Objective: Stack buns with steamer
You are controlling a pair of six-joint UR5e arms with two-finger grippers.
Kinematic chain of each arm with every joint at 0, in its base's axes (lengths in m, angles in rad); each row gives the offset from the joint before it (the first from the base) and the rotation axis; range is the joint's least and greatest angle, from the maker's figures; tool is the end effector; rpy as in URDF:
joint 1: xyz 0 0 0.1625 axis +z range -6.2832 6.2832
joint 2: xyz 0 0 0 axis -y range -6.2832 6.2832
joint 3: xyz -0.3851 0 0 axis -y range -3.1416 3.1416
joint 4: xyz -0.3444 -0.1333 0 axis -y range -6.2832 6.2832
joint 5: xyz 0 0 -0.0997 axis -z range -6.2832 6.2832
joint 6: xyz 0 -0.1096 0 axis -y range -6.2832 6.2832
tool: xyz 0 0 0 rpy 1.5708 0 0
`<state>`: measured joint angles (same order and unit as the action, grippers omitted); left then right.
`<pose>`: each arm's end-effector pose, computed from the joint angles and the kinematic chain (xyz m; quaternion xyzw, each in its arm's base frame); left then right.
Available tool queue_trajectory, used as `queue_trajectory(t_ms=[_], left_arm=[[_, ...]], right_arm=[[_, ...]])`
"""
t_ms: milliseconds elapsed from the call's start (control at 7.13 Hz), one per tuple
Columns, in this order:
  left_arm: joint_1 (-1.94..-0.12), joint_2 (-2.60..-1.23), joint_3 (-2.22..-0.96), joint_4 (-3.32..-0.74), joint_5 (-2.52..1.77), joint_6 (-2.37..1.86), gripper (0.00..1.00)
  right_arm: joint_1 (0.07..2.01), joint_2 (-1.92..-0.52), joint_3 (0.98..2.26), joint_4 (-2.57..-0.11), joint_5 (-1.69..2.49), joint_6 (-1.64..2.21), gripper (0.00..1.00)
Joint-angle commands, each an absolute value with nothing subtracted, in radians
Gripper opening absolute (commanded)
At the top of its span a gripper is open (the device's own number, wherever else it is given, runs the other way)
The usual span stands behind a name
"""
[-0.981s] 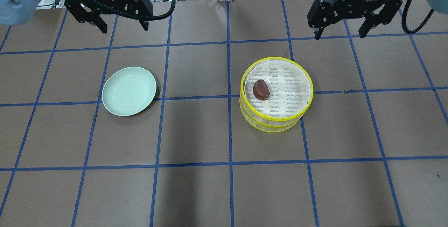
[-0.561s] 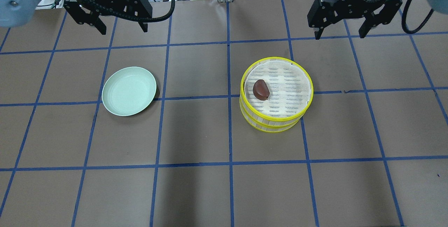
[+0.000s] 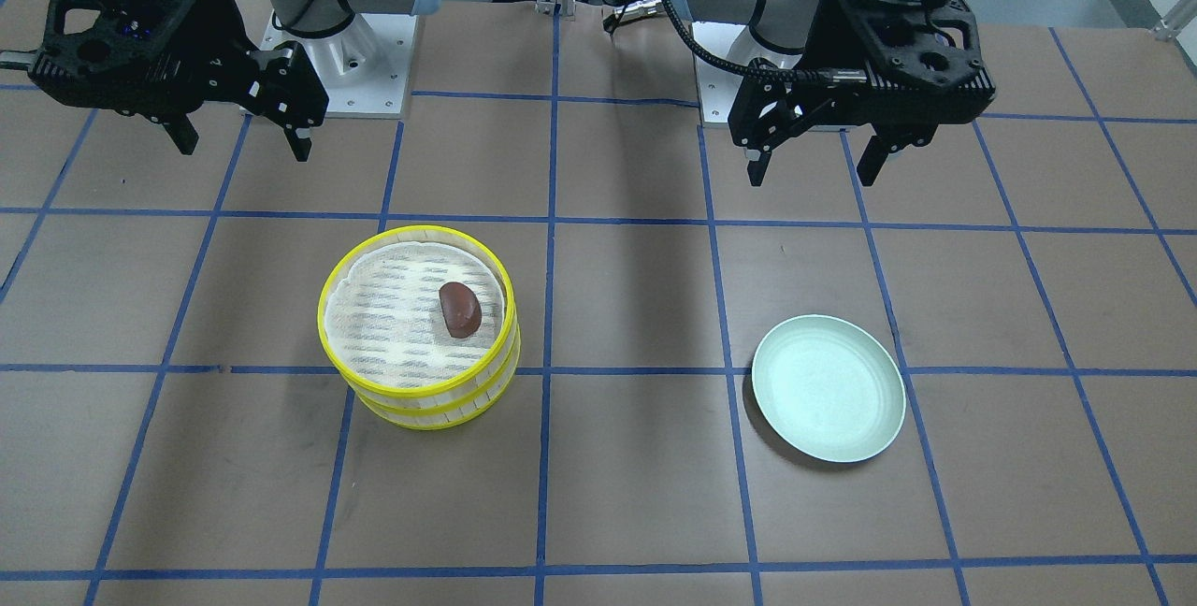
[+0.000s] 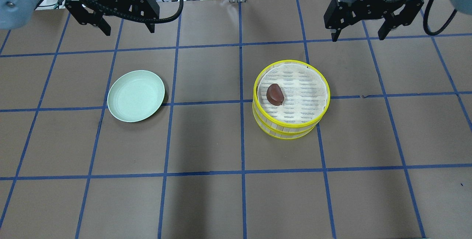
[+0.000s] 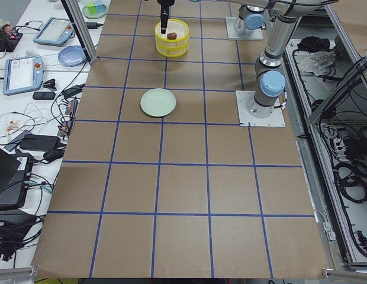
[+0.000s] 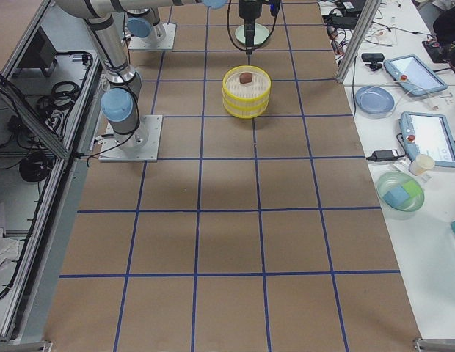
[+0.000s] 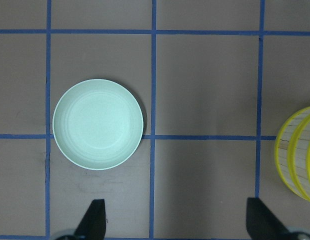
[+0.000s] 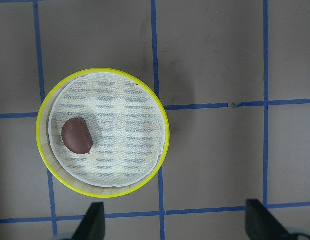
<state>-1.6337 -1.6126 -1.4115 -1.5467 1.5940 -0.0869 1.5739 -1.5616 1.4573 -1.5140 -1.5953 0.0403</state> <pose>-0.1602 -0.4631 0.4932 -0.0128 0.9973 -0.0714 0.0062 0.1320 -0.4505 0.4787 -0.0189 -0.9995 0.0240 0.0117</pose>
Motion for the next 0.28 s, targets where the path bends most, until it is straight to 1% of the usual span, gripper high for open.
queue_trajectory(t_ms=[0,140], left_arm=[[-1.634,-1.606,-1.413,-1.548,1.595,-0.087,1.0],[-1.634,-1.609,-1.416,-1.548,1.592,-0.089,1.0]], right_arm=[[1.574,-1.562,1.457,-1.514,-1.595,0.04,1.0],[1.574,-1.562,1.457,-1.514,-1.595,0.04,1.0]])
